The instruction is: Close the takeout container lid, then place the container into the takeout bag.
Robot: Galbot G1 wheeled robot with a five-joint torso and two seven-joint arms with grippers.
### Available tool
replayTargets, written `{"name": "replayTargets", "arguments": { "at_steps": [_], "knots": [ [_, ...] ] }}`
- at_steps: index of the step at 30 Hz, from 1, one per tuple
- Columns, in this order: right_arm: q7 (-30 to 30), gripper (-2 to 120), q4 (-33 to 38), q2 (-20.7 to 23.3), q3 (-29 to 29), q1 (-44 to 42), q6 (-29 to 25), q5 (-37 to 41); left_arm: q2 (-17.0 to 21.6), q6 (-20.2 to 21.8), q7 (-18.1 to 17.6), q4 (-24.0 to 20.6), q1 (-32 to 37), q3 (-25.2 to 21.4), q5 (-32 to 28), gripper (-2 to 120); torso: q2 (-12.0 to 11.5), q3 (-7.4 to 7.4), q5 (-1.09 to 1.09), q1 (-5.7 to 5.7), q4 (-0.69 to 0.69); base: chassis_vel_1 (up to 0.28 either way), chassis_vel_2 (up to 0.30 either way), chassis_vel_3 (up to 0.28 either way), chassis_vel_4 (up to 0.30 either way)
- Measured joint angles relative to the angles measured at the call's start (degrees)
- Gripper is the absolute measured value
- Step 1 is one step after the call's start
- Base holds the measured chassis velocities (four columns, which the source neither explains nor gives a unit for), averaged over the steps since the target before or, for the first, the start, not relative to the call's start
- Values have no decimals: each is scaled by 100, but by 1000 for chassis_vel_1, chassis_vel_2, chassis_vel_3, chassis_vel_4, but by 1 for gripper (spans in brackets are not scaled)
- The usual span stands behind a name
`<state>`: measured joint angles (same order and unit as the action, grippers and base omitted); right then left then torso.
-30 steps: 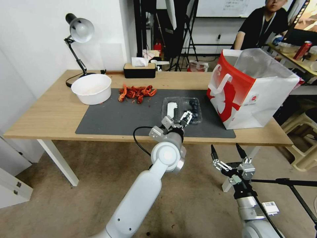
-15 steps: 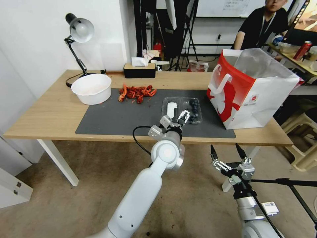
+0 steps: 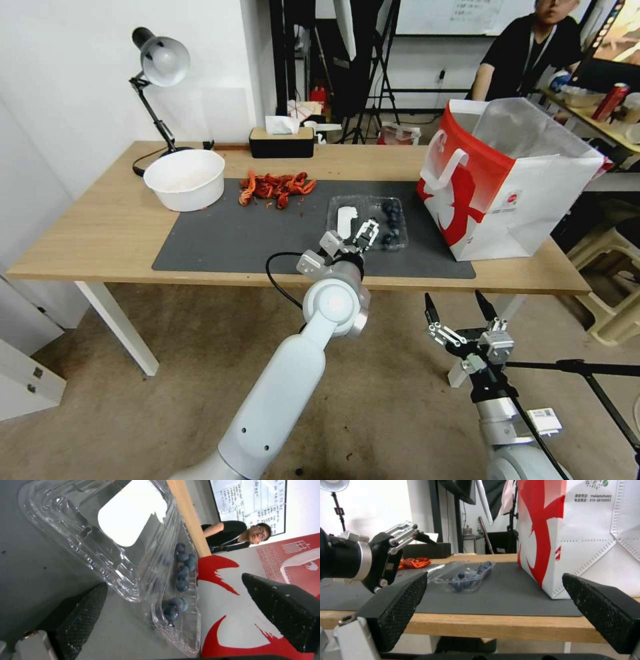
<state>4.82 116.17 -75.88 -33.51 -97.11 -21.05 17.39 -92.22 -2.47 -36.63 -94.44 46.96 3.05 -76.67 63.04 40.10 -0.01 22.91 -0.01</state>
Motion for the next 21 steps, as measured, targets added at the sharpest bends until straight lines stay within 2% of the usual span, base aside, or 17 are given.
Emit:
{"name": "replayTargets", "arguments": {
  "at_steps": [21],
  "knots": [
    [-1, 100, 17, -27, 14, -55, -16, -34, 9, -177, 250, 29, 33, -153, -157, 100, -2, 2, 2, 1, 2, 0, 0, 0, 0]
  ]
}}
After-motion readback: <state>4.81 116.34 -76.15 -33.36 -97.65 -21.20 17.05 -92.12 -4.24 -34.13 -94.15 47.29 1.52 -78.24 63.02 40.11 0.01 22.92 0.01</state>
